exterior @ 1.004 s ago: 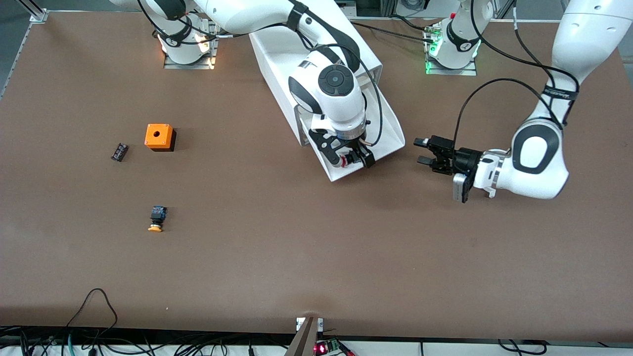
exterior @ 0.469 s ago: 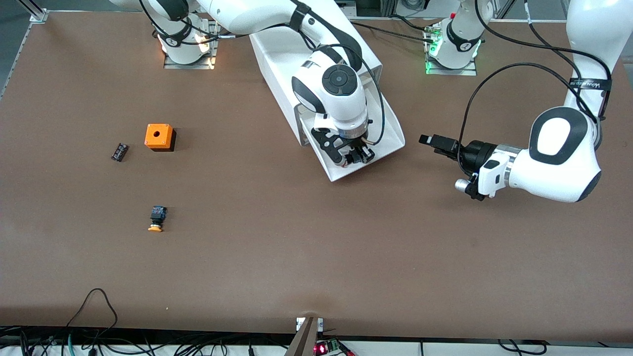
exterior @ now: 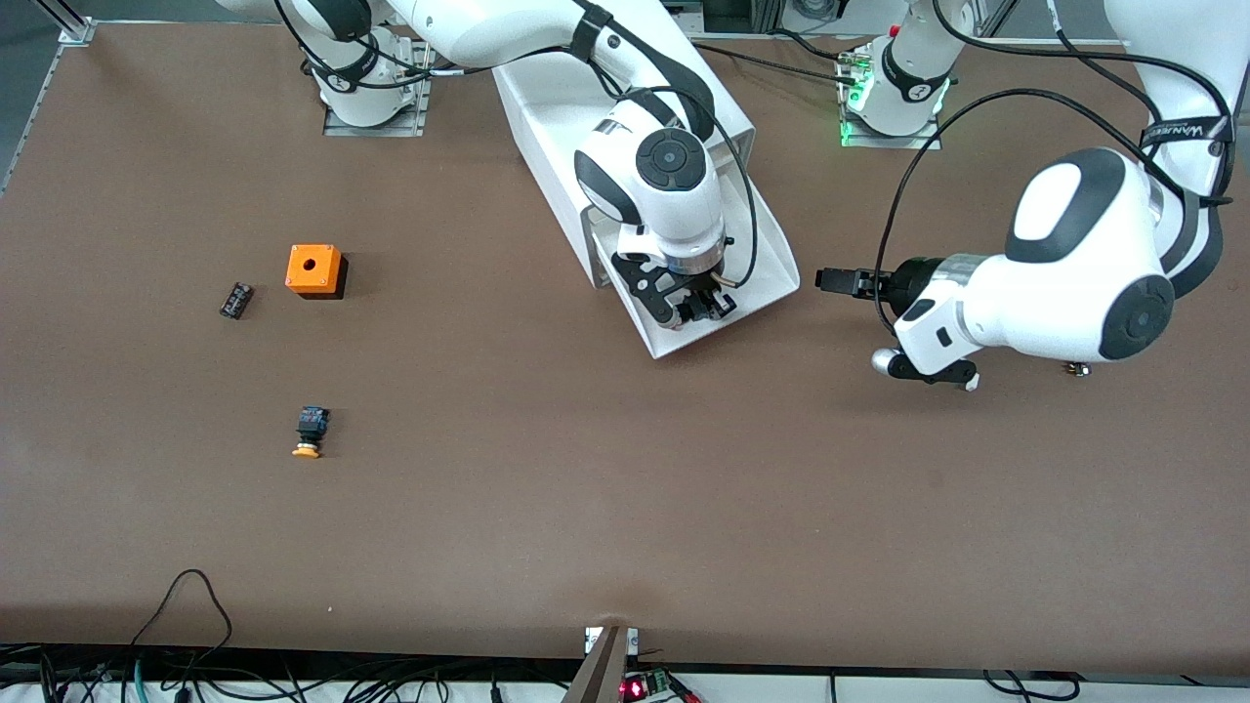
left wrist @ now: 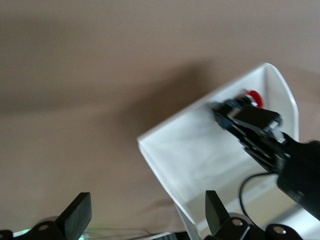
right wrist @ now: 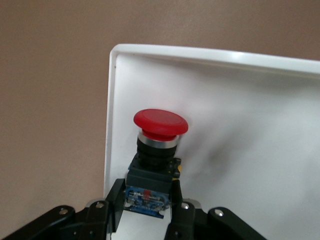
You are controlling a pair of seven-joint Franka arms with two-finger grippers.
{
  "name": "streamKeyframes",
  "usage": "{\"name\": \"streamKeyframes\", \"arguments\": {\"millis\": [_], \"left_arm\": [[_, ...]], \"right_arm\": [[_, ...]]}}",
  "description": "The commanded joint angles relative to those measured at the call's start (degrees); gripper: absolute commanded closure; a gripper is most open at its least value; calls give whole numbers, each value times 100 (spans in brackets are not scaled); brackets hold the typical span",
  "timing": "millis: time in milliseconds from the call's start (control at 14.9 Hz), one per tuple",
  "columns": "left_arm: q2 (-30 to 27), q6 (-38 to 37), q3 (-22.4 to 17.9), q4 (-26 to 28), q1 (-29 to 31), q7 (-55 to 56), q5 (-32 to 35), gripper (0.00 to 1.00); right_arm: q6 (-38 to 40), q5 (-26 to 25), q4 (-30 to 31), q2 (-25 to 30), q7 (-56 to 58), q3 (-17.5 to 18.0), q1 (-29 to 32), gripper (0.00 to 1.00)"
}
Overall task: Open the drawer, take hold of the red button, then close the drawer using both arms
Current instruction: 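Lift the red button out with the right gripper while the left gripper releases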
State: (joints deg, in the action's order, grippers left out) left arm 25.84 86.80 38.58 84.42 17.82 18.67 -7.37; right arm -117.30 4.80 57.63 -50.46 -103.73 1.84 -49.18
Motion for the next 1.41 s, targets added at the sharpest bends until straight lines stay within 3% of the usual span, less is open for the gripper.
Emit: {"name": "streamKeyframes", "arguments": {"millis": [0,201,469,937,1339], "left_arm": [[9,-347,176,-443,3,182,1033,0],[44,-498,168,-708,2,15,1685,0],[114,-244,150,-699,-15,40,1933,0],[501,1048,106,-357,-331,1770,1968,0],[853,2312,80,196,-524,2921,2064,0]], "right_arm": [[339,-67,-129,298,-68,-9,48,100],[409,-41,-121,650,133,44,215,100],[927,-6,-112,897,1598,62,575,100],[1815,600,-103,1073,5261,53,1892,100],[2282,548,273,1064,7961,18,2930,100]]}}
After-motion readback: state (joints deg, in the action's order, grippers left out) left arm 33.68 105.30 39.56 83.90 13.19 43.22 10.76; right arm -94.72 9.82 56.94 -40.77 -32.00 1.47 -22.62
